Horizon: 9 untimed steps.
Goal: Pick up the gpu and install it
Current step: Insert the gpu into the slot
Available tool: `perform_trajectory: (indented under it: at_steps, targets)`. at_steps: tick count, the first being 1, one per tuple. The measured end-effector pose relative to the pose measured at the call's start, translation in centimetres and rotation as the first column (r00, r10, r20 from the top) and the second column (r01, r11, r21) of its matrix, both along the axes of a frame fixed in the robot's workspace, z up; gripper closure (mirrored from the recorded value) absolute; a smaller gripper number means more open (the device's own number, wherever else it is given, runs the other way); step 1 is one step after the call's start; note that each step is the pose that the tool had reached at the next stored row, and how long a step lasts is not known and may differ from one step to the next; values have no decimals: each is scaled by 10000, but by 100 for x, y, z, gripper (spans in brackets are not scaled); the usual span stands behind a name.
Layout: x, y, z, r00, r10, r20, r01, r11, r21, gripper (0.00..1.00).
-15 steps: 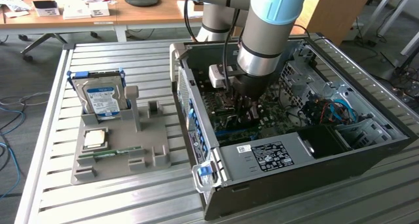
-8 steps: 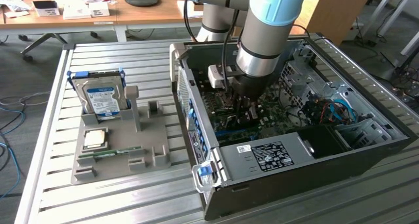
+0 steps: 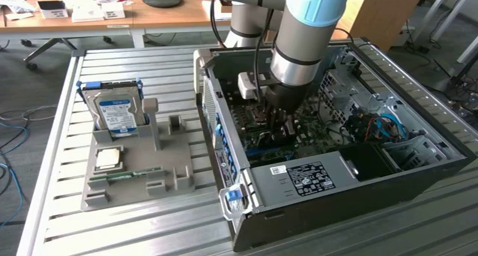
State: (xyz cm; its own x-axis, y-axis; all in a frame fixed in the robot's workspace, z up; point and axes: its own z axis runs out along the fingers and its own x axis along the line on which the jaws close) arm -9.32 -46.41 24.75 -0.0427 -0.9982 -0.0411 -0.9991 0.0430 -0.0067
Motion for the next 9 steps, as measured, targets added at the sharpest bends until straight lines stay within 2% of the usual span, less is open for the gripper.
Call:
perform_trajectory:
  at_steps: [2,9]
  targets:
    - [0,0,30,10000,-1,2,1,10000,2,66]
    - [0,5,32,10000,1,-1,-1,10000,0,66]
